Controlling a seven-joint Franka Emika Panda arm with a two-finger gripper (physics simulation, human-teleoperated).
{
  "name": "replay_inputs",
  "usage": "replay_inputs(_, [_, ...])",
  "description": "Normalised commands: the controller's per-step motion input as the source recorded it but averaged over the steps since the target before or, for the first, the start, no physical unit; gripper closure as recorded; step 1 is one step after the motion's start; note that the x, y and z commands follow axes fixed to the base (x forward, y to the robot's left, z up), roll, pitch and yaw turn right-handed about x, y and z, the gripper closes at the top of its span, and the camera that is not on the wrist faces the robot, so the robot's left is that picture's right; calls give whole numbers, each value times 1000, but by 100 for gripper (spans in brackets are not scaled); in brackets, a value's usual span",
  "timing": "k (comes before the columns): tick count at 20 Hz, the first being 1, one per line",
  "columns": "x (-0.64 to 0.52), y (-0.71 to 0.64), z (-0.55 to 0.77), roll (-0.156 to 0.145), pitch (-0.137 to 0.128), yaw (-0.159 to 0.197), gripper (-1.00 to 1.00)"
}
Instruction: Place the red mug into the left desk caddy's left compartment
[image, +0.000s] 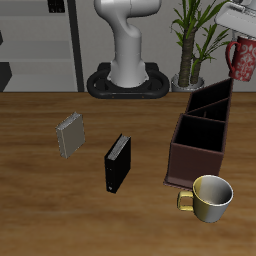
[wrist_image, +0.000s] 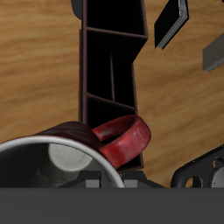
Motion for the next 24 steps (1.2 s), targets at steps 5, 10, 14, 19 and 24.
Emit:
replay_inputs(5, [-157,-238,23,-18,31,-26,100])
replay_inputs(10, [-86,-191,18,71,65,-10,100])
replay_inputs(14, [-14,-46,-47,12,21,-5,100])
replay_inputs(19, [-30,-263,-13,-16,-31,-20,100])
replay_inputs(24, [11,-154,32,-12,7,-31,100])
